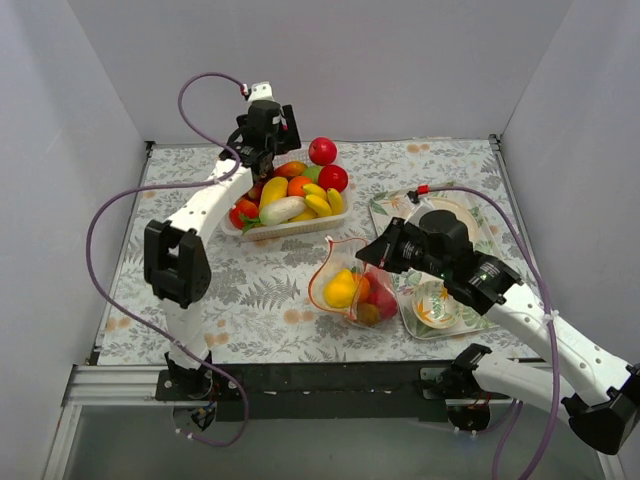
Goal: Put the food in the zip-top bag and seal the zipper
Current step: Pick up the fake fruit from the bin, then place the fake fruit in the zipper food storage bag.
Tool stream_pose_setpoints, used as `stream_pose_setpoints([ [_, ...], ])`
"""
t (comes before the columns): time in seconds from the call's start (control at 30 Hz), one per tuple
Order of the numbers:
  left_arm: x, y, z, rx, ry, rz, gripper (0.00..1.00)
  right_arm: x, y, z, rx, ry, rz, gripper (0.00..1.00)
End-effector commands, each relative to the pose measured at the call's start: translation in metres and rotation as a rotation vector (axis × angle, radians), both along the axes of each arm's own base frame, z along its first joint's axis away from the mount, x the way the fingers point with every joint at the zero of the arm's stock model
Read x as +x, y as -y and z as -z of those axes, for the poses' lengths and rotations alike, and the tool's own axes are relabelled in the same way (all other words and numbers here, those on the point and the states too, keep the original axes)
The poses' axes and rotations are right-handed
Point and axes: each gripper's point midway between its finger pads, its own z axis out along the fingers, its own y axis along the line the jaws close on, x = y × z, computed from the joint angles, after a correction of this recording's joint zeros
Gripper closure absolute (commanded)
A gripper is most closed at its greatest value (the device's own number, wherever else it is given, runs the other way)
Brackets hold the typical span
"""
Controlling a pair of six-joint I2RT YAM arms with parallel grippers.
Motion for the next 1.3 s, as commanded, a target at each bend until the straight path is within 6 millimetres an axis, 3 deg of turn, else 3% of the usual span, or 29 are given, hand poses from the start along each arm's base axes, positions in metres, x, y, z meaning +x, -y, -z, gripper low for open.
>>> stream_pose_setpoints([
  [0.0, -0.064, 0.012, -0.063, -0.188, 0.037, 0.124, 0.42, 0.015, -0.01, -0.011, 0.022, 0.047, 0.02, 0.99],
  [0.03, -0.089, 0.009, -0.065, -0.207, 0.028, 0.141, 0.42, 0.017, -0.011, -0.011, 0.021, 0.048, 0.019, 0.99],
  [0.1, -0.12, 0.022, -0.062, -0.267, -0.006, 0.22, 0.42, 0.024, -0.017, -0.008, 0.009, 0.041, 0.021, 0.99],
  [0.13, -0.142, 0.027, -0.041, -0.273, -0.06, 0.243, 0.42, 0.026, -0.019, -0.008, 0.008, 0.04, 0.02, 0.99],
  [0.17, -0.165, 0.029, -0.058, -0.307, -0.033, 0.288, 0.42, 0.03, -0.022, -0.006, -0.001, 0.034, 0.021, 0.99],
  [0.33, -0.256, 0.062, -0.043, -0.4, -0.127, 0.446, 0.43, 0.041, -0.028, -0.006, -0.012, 0.034, 0.036, 0.99],
  [0.37, -0.269, 0.063, -0.029, -0.409, -0.165, 0.455, 0.43, 0.042, -0.029, -0.005, -0.015, 0.033, 0.035, 0.99],
  [0.4, -0.283, 0.065, -0.036, -0.438, -0.155, 0.48, 0.43, 0.043, -0.03, -0.007, -0.013, 0.032, 0.036, 0.99],
  [0.5, -0.311, 0.072, -0.028, -0.483, -0.191, 0.515, 0.43, 0.048, -0.028, -0.008, -0.02, 0.038, 0.069, 0.99],
  [0.63, -0.327, 0.085, -0.022, -0.517, -0.223, 0.575, 0.44, 0.052, -0.026, -0.015, -0.023, 0.042, 0.087, 0.99],
  [0.83, -0.332, 0.108, -0.006, -0.522, -0.274, 0.618, 0.45, 0.055, -0.028, -0.02, -0.025, 0.043, 0.091, 0.99],
  [0.9, -0.33, 0.112, -0.001, -0.512, -0.282, 0.612, 0.39, 0.054, -0.03, -0.022, -0.021, 0.043, 0.082, 0.99],
  [0.97, -0.325, 0.116, 0.006, -0.492, -0.29, 0.594, 0.22, 0.053, -0.029, -0.023, -0.017, 0.042, 0.079, 0.99],
  [1.07, -0.319, 0.121, 0.004, -0.491, -0.282, 0.593, 0.14, 0.047, -0.028, -0.028, 0.004, 0.041, 0.073, 0.99],
  [1.1, -0.316, 0.123, 0.002, -0.496, -0.271, 0.591, 0.05, 0.045, -0.028, -0.025, 0.004, 0.035, 0.068, 0.99],
  [1.27, -0.306, 0.137, -0.015, -0.518, -0.238, 0.613, 0.02, 0.037, -0.021, -0.029, 0.021, 0.043, 0.078, 0.99],
])
